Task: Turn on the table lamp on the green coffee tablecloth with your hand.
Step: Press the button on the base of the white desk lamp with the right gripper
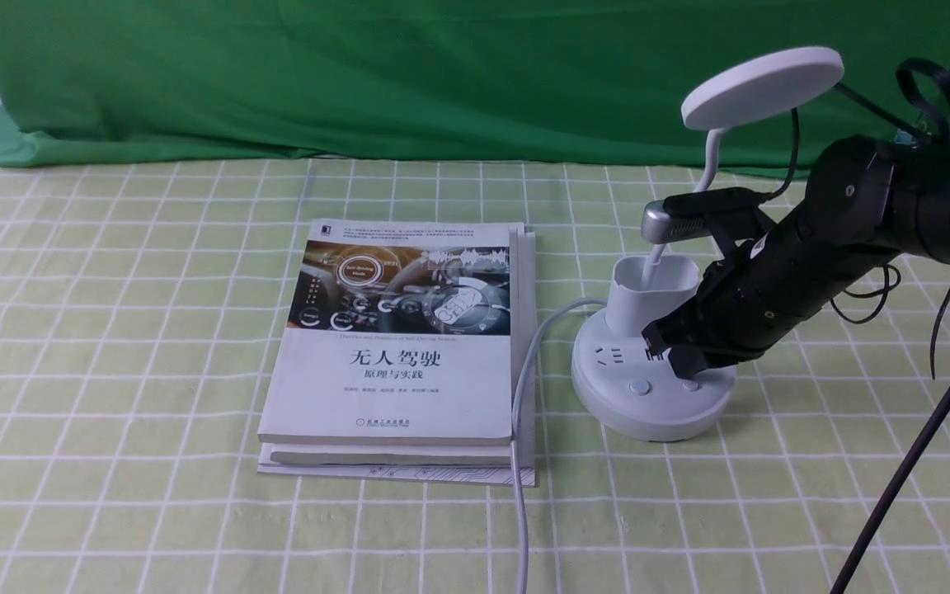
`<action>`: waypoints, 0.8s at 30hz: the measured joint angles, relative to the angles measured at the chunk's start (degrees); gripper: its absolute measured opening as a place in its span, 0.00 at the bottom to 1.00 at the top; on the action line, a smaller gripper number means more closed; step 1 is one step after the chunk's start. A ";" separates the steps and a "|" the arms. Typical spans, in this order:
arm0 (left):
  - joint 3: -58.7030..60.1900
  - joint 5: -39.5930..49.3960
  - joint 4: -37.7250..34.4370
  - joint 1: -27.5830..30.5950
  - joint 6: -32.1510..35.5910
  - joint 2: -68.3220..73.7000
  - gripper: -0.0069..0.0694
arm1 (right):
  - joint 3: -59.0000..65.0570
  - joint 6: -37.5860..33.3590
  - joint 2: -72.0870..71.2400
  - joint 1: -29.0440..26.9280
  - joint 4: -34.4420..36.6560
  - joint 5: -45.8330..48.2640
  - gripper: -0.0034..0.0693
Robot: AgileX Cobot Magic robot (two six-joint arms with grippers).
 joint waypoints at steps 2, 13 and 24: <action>0.00 0.00 0.00 0.00 0.00 0.00 0.09 | 0.00 0.00 -0.22 0.00 0.07 0.00 0.09; 0.00 0.00 0.00 0.00 0.00 0.00 0.09 | 0.59 0.05 -5.67 0.00 -0.22 0.70 0.09; 0.00 0.00 0.00 0.00 0.00 0.00 0.09 | 3.34 0.05 -2.02 0.00 0.23 -1.05 0.09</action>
